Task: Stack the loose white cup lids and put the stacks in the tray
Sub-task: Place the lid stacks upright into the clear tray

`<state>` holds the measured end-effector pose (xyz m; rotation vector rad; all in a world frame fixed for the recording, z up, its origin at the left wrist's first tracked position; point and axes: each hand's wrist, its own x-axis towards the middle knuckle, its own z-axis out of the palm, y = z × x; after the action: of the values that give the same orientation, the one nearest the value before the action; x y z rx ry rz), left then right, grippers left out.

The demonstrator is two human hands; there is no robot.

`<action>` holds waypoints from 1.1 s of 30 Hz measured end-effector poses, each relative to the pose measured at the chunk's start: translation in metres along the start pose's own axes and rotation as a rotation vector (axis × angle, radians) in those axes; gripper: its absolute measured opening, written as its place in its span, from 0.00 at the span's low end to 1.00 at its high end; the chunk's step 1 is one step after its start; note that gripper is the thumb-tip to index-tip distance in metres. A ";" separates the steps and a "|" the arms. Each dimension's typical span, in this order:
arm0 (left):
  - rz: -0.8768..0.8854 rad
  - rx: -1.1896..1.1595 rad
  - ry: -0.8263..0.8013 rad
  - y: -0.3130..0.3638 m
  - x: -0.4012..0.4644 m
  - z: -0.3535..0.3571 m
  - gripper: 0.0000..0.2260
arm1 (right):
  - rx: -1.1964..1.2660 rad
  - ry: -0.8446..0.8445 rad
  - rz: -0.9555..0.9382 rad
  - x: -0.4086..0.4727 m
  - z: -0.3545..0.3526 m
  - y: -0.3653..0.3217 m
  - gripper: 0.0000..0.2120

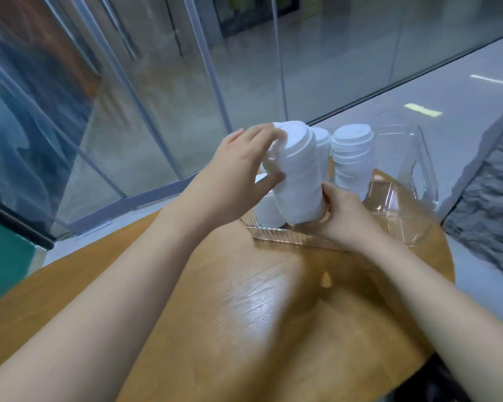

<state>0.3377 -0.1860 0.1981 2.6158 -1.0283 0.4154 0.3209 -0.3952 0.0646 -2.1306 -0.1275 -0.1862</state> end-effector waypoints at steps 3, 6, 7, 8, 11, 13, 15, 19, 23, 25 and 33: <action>-0.026 -0.009 -0.050 -0.012 0.011 0.011 0.20 | -0.022 -0.013 0.014 0.014 0.000 0.017 0.32; -0.012 -0.005 -0.095 -0.019 0.022 0.022 0.19 | -0.018 -0.031 0.052 0.024 0.000 0.031 0.36; -0.006 -0.010 -0.104 -0.021 0.025 0.025 0.19 | -0.011 -0.038 0.070 0.027 0.000 0.035 0.37; -0.001 -0.015 -0.112 -0.022 0.028 0.027 0.19 | -0.006 -0.046 0.087 0.030 0.000 0.038 0.37; -0.002 -0.007 -0.142 -0.027 0.033 0.037 0.21 | -0.012 -0.080 0.108 0.035 0.001 0.047 0.36; -0.016 -0.017 -0.156 -0.032 0.035 0.044 0.22 | -0.021 -0.102 0.109 0.038 0.001 0.051 0.36; -0.034 -0.032 -0.177 -0.035 0.036 0.051 0.22 | -0.029 -0.136 0.103 0.040 0.001 0.055 0.36; -0.051 -0.040 -0.203 -0.039 0.037 0.062 0.24 | -0.026 -0.179 0.108 0.044 0.005 0.063 0.41; -0.069 -0.033 -0.212 -0.043 0.039 0.069 0.25 | -0.091 -0.193 0.132 0.048 0.009 0.069 0.42; -0.076 -0.031 -0.220 -0.045 0.040 0.073 0.25 | -0.119 -0.201 0.148 0.050 0.010 0.073 0.43; -0.060 -0.030 -0.212 -0.046 0.038 0.081 0.25 | -0.163 -0.213 0.164 0.052 0.014 0.078 0.44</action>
<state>0.4092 -0.2076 0.1304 2.6994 -1.0068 0.1093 0.3861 -0.4238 0.0020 -2.3075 -0.0625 0.1316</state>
